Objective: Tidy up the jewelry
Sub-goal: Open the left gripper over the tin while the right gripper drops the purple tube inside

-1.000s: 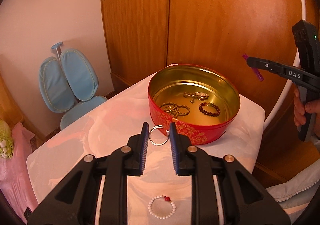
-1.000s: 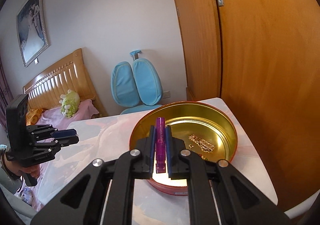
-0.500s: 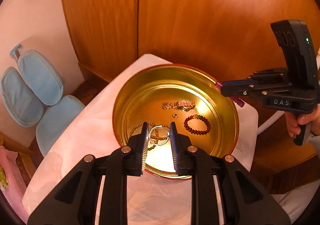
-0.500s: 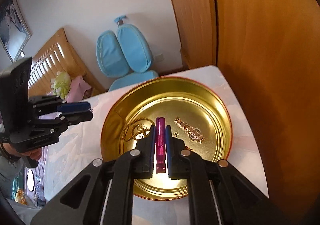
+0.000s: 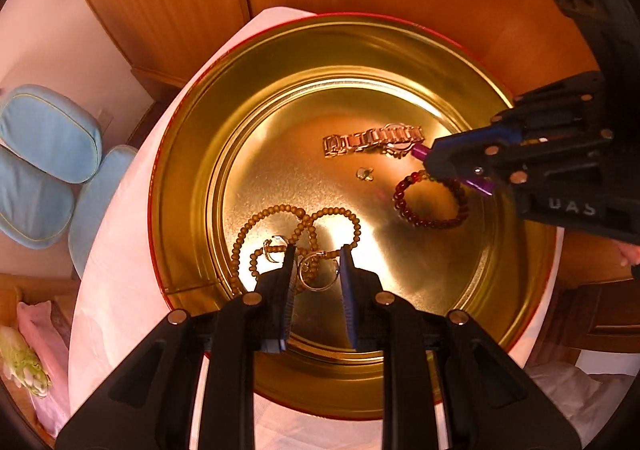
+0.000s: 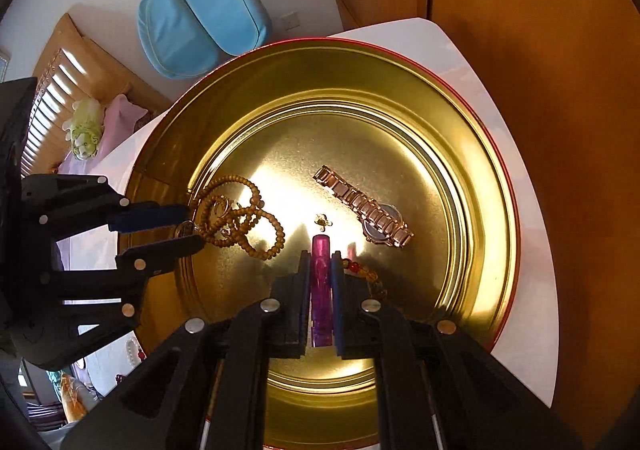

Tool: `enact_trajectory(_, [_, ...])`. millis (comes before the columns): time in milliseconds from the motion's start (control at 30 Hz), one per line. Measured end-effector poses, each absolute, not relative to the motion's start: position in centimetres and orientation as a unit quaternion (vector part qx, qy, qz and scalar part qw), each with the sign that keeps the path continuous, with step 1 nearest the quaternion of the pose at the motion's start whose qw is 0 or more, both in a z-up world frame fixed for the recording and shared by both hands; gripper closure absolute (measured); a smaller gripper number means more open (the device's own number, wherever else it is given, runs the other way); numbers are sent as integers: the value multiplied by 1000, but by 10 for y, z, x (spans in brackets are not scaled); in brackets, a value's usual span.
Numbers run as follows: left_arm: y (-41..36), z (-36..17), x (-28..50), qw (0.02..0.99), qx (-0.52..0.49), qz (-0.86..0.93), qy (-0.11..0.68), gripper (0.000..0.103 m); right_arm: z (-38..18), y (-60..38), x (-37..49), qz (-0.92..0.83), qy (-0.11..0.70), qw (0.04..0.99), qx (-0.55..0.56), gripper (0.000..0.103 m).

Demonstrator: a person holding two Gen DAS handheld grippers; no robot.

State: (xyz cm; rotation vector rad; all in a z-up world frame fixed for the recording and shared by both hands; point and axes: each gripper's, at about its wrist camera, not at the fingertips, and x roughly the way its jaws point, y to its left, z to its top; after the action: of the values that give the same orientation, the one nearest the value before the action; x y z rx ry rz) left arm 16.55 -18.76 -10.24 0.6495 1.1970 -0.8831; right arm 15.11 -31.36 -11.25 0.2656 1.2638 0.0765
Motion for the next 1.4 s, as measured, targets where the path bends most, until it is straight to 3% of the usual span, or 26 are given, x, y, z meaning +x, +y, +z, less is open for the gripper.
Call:
enact_trajectory(633, [-192,-104,176,695,299,-382,532,81,-115,-310,157,37,574,808,131,92])
enact_trajectory(667, [-194,-102,174,695,303,-383,527,76,-110,-308,155,28,559,820,117,91])
enact_trajectory(700, [-196,-102,174,697,308,-380,525,48,-105,-308,155,19,546,830,110,75])
enact_trajectory(733, [-198,-102,174,702,315,-371,520,32,-101,-308,153,9,536,837,111,58])
enact_trajectory(767, [-199,-101,172,711,322,-363,509,22,-98,-309,152,-1,526,843,112,22])
enact_trajectory(800, [-199,-98,170,718,324,-363,498,22,-93,-309,149,-10,511,852,113,14])
enact_trajectory(1400, [-187,-87,162,734,307,-367,482,22,-87,-304,128,-7,492,863,115,13])
